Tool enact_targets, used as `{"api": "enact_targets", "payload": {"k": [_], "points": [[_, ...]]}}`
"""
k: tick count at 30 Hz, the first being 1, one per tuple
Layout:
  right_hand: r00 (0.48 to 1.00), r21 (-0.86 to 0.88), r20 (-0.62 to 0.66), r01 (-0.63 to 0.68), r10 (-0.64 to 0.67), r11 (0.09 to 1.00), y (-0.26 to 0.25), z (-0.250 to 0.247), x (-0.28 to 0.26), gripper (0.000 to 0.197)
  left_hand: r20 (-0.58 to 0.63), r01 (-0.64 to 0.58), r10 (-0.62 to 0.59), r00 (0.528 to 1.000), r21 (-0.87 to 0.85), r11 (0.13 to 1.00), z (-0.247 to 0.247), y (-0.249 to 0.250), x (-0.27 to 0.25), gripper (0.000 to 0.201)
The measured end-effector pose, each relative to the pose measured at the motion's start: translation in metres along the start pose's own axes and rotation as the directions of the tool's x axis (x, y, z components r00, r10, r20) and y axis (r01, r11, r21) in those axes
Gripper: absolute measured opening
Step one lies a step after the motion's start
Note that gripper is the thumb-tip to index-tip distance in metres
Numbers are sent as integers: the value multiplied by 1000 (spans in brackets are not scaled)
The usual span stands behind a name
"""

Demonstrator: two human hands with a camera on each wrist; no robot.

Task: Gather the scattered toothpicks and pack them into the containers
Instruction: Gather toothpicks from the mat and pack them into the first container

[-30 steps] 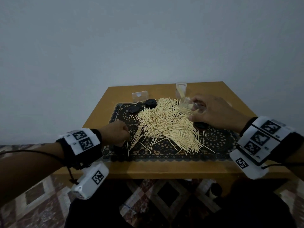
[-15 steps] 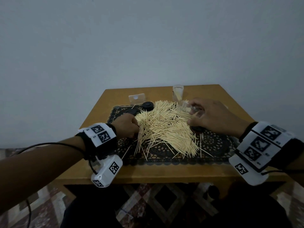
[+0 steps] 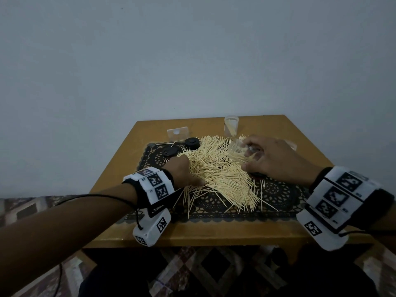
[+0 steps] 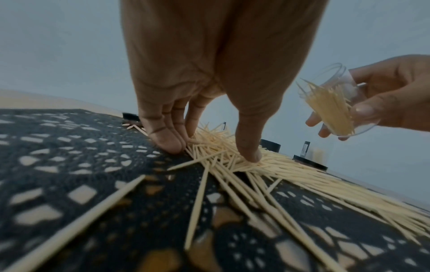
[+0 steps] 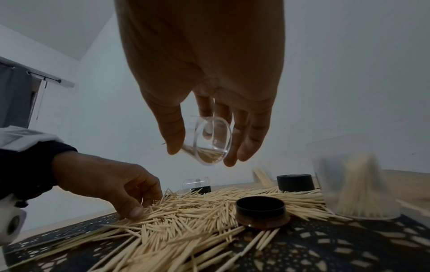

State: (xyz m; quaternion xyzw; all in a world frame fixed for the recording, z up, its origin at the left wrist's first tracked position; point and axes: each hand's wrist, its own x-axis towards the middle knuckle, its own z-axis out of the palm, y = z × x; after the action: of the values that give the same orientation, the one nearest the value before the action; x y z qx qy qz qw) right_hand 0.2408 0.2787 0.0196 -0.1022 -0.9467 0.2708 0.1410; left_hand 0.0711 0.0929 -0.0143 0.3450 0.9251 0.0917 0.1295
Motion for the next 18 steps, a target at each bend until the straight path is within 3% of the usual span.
{"api": "enact_targets", "payload": {"k": [1, 5, 7, 12, 16, 18], "points": [[1000, 1, -3, -4, 4, 1000, 1, -1, 0, 49, 0, -7, 7, 1000, 10, 1000, 0, -1, 2, 57], [1000, 0, -3, -14, 14, 1000, 8, -4, 0, 49, -45, -23, 24, 999, 28, 999, 2, -10, 6, 110], [1000, 5, 1, -19, 19, 1000, 8, -3, 2, 49, -30, -50, 51, 998, 34, 998, 1, -10, 8, 119], [1000, -19, 9, 6, -6, 1000, 7, 2, 8, 50, 7, -140, 140, 990, 59, 988, -3, 1, 13, 104], [1000, -18, 17, 6, -6, 1000, 8, 3, 11, 52, -39, -191, 196, 980, 113, 975, -6, 8, 17, 77], [999, -39, 38, 14, -12, 999, 8, 4, 11, 51, -62, -211, 219, 974, 117, 971, -5, 8, 17, 73]]}}
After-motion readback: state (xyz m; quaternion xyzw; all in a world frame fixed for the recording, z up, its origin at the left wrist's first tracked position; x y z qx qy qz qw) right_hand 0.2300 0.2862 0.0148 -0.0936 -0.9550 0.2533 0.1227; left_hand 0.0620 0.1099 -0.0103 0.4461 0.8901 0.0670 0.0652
